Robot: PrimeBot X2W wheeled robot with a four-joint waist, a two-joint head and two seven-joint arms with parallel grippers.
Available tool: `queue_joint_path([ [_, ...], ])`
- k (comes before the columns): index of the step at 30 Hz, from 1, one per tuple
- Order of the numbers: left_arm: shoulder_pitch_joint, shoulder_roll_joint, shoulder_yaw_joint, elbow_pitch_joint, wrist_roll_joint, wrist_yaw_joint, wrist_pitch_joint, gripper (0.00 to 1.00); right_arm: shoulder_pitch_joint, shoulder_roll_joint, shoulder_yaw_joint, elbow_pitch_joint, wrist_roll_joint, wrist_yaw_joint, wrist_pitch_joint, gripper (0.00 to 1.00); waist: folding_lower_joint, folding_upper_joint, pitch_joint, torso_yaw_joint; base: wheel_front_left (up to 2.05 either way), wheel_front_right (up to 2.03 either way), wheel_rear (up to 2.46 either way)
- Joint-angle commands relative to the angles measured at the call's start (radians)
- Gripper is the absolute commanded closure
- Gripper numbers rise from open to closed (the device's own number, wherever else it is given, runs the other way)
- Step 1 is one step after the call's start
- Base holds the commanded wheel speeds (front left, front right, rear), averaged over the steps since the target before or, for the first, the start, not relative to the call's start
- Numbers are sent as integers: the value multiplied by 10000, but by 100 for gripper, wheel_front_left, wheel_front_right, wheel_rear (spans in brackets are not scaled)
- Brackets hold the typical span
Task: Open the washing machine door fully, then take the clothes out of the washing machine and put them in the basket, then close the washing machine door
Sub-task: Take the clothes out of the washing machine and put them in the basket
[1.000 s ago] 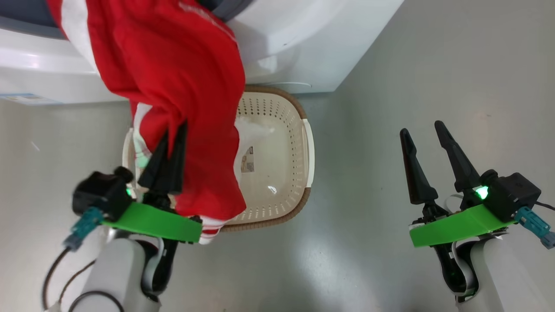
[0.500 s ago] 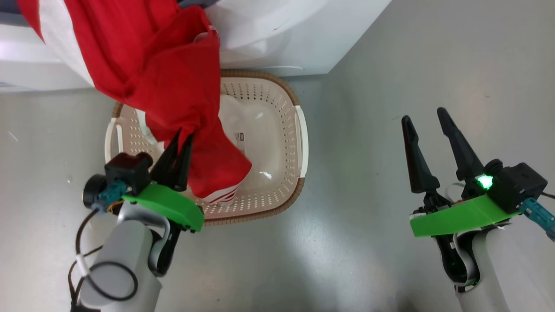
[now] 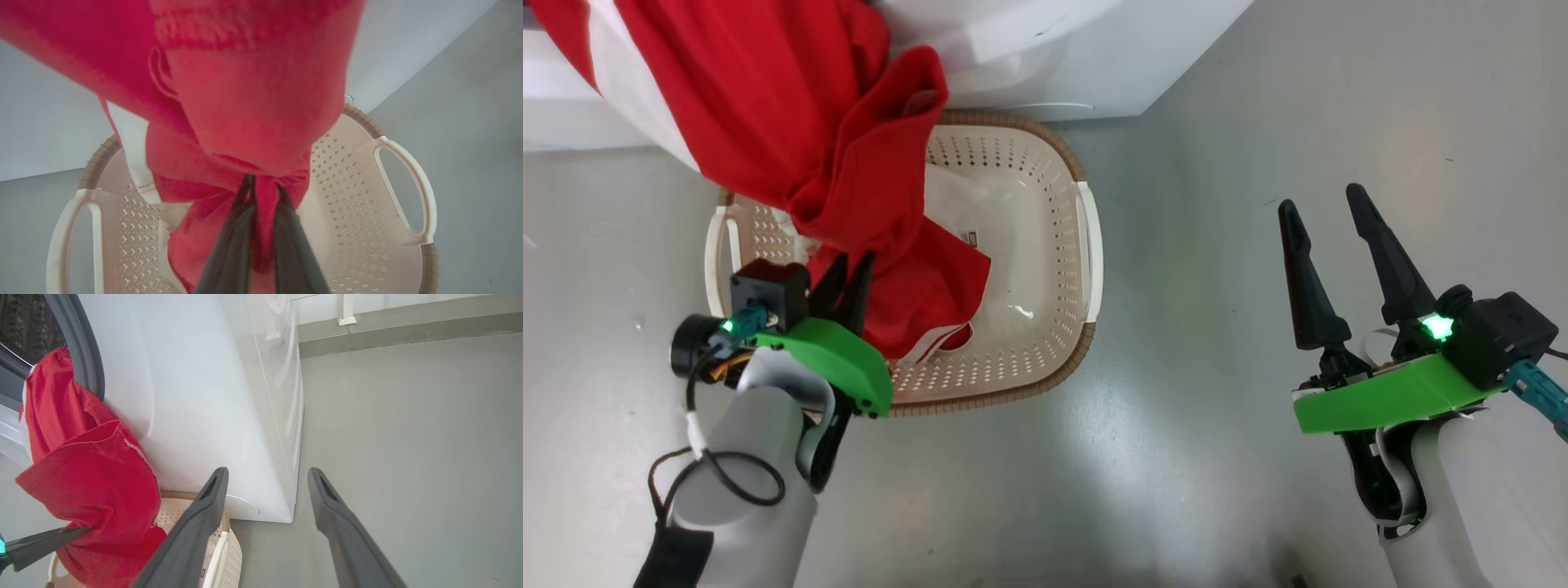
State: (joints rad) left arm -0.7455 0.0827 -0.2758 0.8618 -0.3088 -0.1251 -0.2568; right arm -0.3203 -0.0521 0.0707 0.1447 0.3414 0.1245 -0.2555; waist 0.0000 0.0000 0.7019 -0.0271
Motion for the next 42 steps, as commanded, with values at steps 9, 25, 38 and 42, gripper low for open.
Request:
queue_joint_path([
  [9, -351, 287, -14, 610, -244, -56, -49, 0, 52, 19, 215, -227, -61, 62, -63, 0, 0, 0, 65, 4, 0, 0, 0],
  [25, -234, 292, 17, 469, -404, -56, -49, 0, 87, 19, 237, -174, -107, 62, -63, 0, 0, 0, -77, 84, 0, 0, 0],
  [38, 120, 347, 655, -679, -348, -56, -49, 0, 172, 19, 164, -132, -214, 62, -63, 0, 0, 0, -301, 228, 0, 0, 0],
  [42, 393, 363, 913, -1254, -203, -56, -49, 0, 210, 19, 144, -95, -250, 62, -63, 0, 0, 0, -432, 312, 0, 0, 0],
])
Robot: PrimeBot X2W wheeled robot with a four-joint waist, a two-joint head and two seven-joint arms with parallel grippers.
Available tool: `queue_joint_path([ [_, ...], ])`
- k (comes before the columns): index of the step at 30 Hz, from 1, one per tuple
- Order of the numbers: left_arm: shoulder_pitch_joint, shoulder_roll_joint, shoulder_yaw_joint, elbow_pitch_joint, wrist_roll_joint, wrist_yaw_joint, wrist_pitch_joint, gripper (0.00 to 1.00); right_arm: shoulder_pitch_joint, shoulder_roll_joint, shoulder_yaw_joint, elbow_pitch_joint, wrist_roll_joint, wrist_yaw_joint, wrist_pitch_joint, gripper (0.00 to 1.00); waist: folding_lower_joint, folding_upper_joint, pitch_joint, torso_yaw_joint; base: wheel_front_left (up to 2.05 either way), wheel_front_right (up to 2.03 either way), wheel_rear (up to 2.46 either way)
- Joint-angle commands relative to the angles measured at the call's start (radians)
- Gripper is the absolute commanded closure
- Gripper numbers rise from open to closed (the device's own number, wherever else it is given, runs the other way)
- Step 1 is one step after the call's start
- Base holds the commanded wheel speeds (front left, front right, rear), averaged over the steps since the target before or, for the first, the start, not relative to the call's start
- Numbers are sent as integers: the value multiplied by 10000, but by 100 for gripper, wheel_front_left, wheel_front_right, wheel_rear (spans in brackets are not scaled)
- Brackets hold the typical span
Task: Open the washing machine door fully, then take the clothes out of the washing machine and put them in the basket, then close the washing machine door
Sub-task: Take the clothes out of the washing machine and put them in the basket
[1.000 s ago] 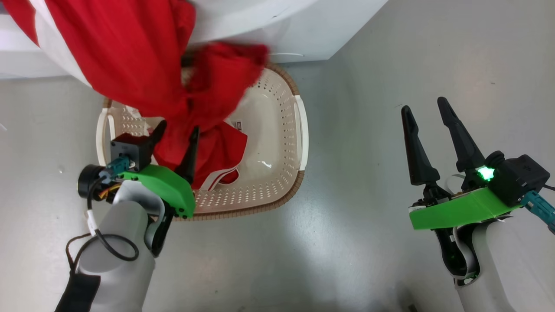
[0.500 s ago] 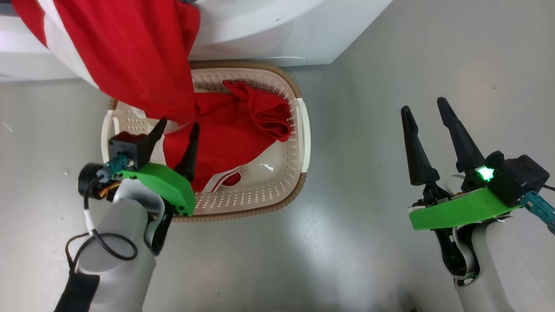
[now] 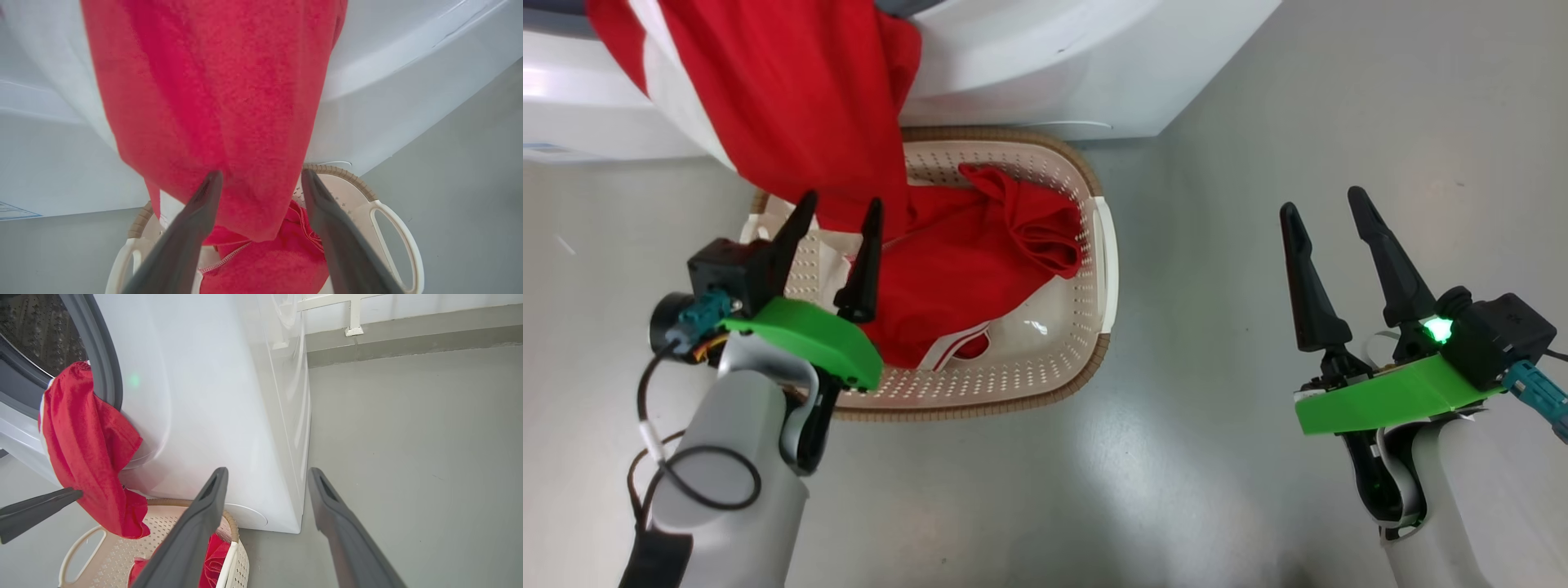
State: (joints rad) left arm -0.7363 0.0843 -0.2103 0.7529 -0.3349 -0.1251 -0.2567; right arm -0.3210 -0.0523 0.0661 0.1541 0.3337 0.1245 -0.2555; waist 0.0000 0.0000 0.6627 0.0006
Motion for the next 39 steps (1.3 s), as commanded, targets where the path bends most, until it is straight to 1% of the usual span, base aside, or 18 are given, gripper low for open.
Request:
queue_joint_path([
  [1, 388, 349, 322, -332, 95, -56, -51, 0, 232, 20, 187, -179, -182, 62, -63, 0, 0, 0, -73, 50, 0, 0, 0],
  [11, 1417, 427, 1032, -2377, 366, -56, -51, 0, 422, 20, 89, -128, -317, 62, -63, 0, 0, 0, -389, 282, 0, 0, 0],
  [20, 2415, 384, 1506, -4017, 527, -56, -51, 0, 655, 20, 31, -1, -434, 62, -63, 0, 0, 0, -914, 412, 0, 0, 0],
  [30, 3621, 334, 1855, -5275, 589, -56, -51, 0, 953, 20, 11, 29, -502, 62, -63, 0, 0, 0, -1375, 437, 0, 0, 0],
  [39, 4716, 257, 2252, -5904, 658, -56, -51, 0, 1482, 20, -58, 93, -625, 62, -63, 0, 0, 0, -2156, 372, 0, 0, 0],
])
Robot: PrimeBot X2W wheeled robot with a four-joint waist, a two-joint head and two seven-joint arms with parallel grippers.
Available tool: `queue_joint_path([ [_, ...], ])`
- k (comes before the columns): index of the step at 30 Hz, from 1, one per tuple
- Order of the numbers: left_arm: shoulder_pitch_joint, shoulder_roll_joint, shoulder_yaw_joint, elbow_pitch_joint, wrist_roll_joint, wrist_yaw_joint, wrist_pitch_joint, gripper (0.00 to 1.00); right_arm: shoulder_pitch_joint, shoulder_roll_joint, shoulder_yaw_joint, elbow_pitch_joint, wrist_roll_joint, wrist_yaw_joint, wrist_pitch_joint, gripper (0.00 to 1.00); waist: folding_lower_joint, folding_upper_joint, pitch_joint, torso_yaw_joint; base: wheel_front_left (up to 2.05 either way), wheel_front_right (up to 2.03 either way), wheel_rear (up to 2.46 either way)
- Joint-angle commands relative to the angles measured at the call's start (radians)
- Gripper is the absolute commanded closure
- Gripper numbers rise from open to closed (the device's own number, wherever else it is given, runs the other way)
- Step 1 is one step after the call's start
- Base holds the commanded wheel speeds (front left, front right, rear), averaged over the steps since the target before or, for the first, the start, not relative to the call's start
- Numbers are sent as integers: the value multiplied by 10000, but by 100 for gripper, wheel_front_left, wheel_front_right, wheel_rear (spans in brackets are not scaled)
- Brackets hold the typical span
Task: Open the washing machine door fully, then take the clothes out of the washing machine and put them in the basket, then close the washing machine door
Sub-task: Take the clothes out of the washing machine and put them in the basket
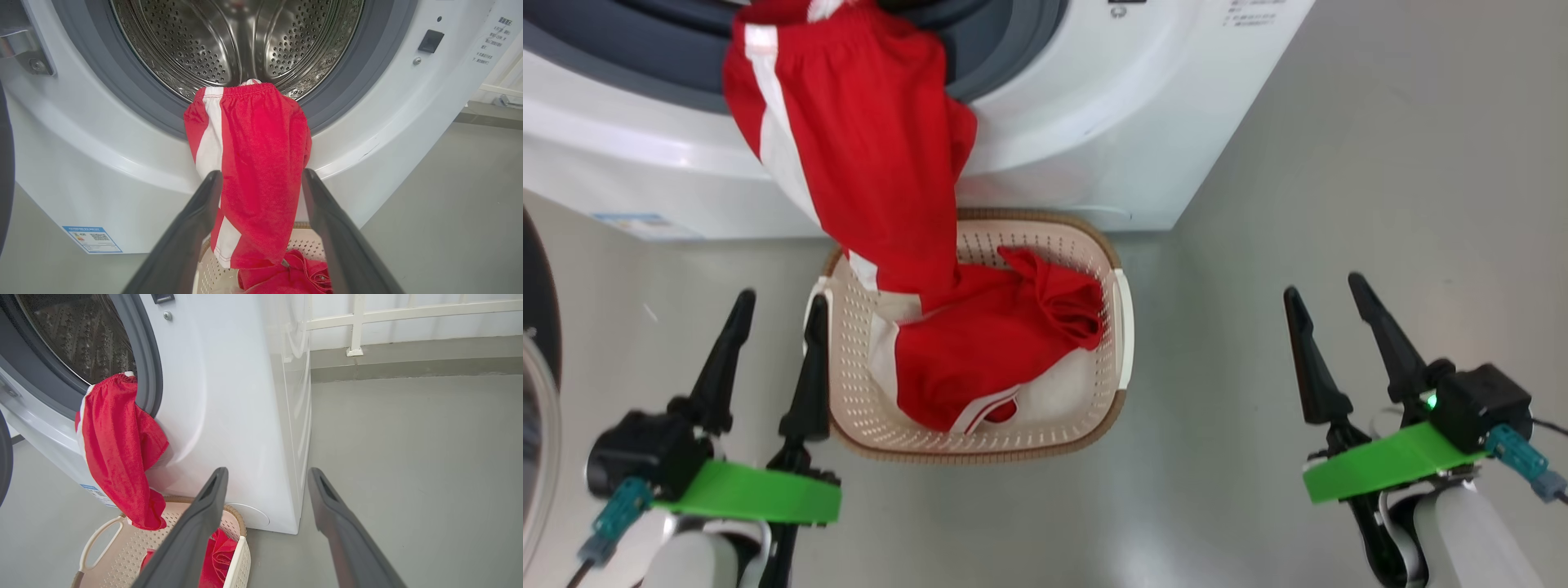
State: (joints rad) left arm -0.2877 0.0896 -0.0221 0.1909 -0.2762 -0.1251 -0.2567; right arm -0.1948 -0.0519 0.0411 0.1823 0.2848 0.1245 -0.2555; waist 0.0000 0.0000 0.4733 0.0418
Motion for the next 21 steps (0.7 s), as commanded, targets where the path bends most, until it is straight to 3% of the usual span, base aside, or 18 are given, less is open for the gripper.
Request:
queue_joint_path([
  [1, 352, 199, 439, -346, 85, -56, -51, 0, 299, 17, 180, -188, -143, 62, -63, 0, 0, 0, -387, -56, 0, 0, 0],
  [21, 2814, -32, 1289, -605, 492, -56, -51, 0, 2547, -262, -124, -346, -11, 62, -63, 0, 0, 0, -2968, -258, 0, 0, 0],
])
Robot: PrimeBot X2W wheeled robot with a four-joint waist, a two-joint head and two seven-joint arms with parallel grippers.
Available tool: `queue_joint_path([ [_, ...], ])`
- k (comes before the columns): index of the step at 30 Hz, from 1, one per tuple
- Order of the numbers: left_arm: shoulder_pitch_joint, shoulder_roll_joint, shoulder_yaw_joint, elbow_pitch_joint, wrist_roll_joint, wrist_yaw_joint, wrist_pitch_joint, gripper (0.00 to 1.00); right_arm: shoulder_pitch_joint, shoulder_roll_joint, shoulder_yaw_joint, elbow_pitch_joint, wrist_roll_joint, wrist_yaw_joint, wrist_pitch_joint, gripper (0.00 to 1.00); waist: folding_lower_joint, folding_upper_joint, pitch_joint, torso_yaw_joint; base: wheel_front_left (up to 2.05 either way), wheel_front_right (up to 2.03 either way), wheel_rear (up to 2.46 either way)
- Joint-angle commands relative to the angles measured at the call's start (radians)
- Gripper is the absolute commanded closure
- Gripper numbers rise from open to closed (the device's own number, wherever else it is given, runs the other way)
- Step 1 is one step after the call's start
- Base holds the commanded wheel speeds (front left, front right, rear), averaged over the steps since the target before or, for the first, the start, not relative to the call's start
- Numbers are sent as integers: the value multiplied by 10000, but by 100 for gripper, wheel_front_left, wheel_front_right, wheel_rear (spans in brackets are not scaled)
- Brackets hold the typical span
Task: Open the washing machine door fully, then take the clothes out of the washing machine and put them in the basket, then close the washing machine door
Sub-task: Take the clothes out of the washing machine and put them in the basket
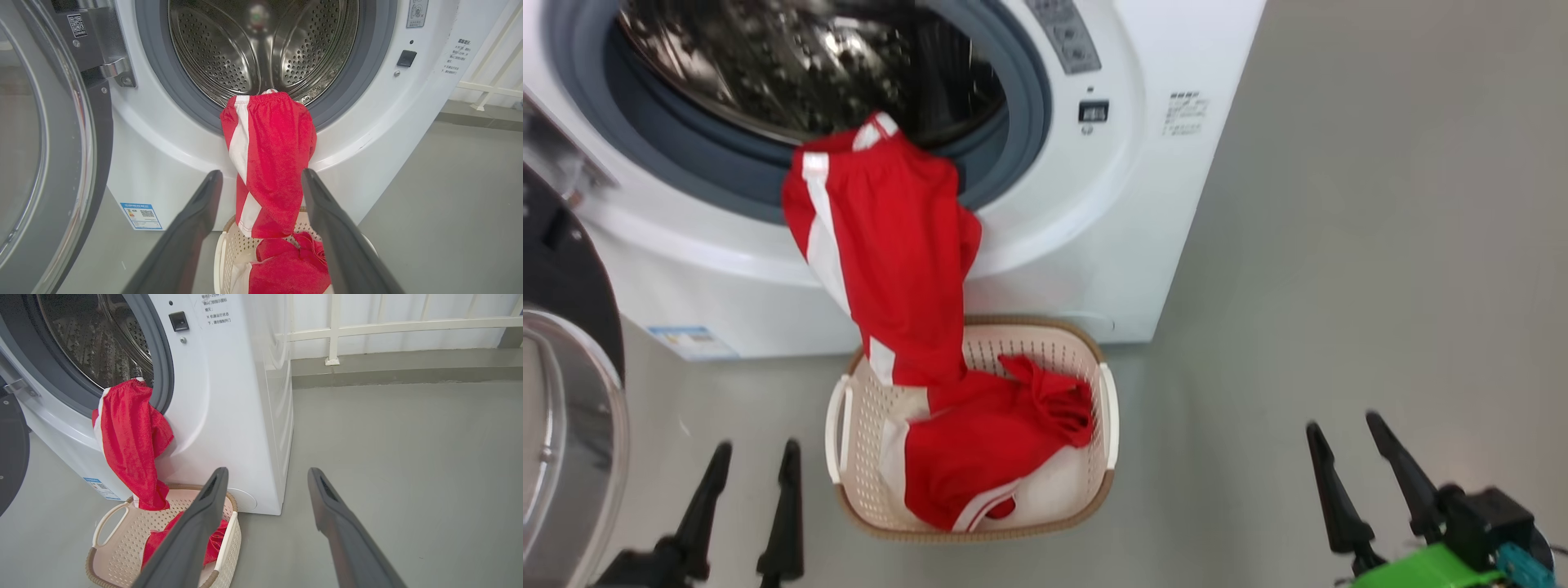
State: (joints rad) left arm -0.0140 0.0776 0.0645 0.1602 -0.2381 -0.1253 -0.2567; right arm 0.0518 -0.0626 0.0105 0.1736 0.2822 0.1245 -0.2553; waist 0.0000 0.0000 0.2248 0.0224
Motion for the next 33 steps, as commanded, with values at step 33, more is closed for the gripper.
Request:
queue_joint_path([
  [33, 2064, -103, 973, -1012, 130, -54, -51, 0, 1521, -380, -192, -627, 288, 62, -65, 0, 0, 0, -1566, -110, 0, 0, 0],
])
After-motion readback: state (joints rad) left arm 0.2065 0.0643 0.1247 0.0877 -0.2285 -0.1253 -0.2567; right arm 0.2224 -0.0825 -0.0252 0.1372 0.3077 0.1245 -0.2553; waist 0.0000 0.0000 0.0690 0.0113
